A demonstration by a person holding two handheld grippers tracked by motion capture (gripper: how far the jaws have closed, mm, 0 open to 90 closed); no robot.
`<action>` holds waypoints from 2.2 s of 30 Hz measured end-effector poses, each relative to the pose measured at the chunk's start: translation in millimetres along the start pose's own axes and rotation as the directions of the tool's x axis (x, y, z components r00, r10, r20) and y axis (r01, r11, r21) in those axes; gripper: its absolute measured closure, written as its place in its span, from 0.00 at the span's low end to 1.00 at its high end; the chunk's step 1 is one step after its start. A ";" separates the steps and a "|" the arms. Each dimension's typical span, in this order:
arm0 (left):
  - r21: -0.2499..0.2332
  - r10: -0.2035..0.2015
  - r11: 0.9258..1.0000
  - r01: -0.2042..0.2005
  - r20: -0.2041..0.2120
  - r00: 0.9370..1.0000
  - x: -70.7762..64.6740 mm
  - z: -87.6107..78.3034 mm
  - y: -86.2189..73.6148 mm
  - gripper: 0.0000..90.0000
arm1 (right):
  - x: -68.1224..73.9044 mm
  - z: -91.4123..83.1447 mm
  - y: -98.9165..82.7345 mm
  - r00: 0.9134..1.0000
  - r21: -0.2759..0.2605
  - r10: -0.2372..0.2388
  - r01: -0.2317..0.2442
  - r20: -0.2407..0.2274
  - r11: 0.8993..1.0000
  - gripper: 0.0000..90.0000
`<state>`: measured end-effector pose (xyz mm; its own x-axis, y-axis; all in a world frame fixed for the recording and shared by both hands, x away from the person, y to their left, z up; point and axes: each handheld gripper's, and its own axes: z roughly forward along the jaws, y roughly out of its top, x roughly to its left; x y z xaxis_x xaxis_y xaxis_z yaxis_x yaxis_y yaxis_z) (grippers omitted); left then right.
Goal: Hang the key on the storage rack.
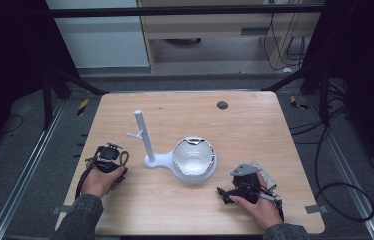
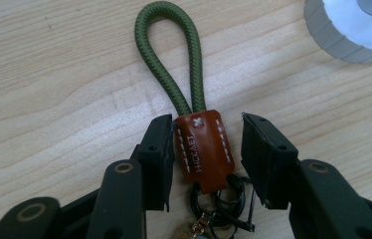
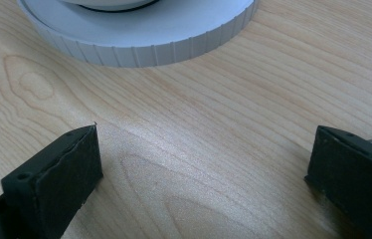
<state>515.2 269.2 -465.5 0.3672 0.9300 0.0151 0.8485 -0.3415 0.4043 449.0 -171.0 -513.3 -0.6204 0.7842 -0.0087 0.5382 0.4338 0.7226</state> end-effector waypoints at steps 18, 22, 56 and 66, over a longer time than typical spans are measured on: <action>0.006 0.011 1.000 -0.011 0.002 1.000 1.9 3.2 -2.2 0.72 | 0.3 -0.3 -0.1 1.000 0.001 0.002 -0.002 0.000 1.000 0.01; 0.000 0.024 1.000 -0.024 0.006 1.000 1.3 2.4 -2.6 0.73 | 0.5 -0.4 -0.1 1.000 0.001 0.003 -0.003 -0.001 1.000 0.01; -0.480 0.080 0.876 -0.054 0.033 0.996 -12.2 -77.3 -52.9 0.73 | 0.3 -0.2 0.0 1.000 0.002 0.009 -0.009 0.003 1.000 0.00; -0.577 0.107 0.814 -0.062 0.044 0.993 -27.6 -98.7 -60.5 0.73 | 0.2 -0.2 0.0 1.000 0.002 0.008 -0.008 0.003 1.000 0.00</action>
<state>416.2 277.6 -400.2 0.4720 0.8814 0.0177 0.4484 -0.2573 0.8560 448.7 -171.0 -513.2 -0.6145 0.7889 -0.0053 0.5438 0.4284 0.7216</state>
